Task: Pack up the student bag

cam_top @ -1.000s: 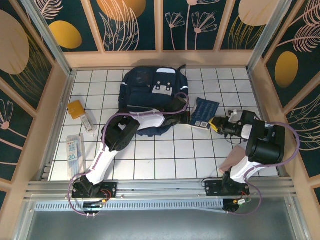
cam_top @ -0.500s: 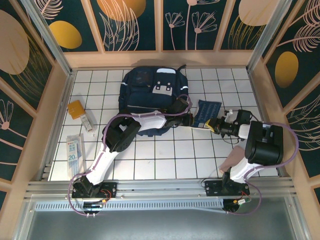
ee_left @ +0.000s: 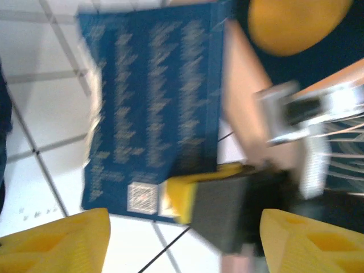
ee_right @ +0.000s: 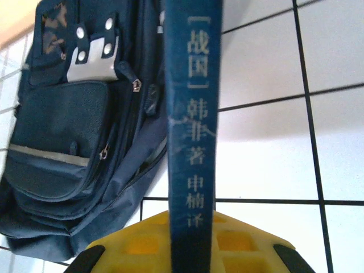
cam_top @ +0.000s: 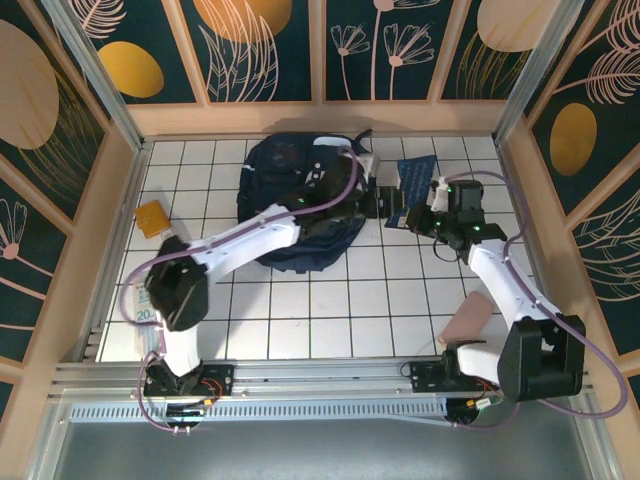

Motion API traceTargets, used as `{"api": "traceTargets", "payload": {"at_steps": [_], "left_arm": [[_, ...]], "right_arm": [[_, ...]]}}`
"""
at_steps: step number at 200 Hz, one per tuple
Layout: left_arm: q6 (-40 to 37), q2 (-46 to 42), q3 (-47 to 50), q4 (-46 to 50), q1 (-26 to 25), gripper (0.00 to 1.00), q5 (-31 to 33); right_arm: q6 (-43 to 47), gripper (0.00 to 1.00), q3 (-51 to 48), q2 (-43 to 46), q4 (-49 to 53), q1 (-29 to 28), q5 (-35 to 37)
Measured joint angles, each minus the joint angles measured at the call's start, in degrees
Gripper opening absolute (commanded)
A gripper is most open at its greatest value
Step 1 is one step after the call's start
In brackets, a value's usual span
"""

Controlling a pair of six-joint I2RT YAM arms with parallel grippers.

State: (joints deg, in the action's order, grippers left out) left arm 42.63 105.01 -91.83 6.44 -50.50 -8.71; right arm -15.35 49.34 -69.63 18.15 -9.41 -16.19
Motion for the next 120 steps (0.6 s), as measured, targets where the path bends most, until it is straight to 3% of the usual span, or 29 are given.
{"api": "traceTargets", "payload": {"at_steps": [36, 64, 120], "left_arm": [[6.34, -12.15, 6.97, -3.85, 1.86, 0.82, -1.09], [9.49, -15.54, 10.47, -2.93, 3.52, 0.84, 1.01], [17.64, -17.88, 15.34, 5.4, 4.11, 0.82, 7.45]], "right_arm": [[4.76, 0.0, 1.4, 0.26, 4.2, -17.03, 16.02], [9.11, 0.0, 1.4, 0.26, 4.68, -28.65, 24.35], [15.26, 0.0, 1.4, -0.2, 0.57, -40.57, 34.82]]}}
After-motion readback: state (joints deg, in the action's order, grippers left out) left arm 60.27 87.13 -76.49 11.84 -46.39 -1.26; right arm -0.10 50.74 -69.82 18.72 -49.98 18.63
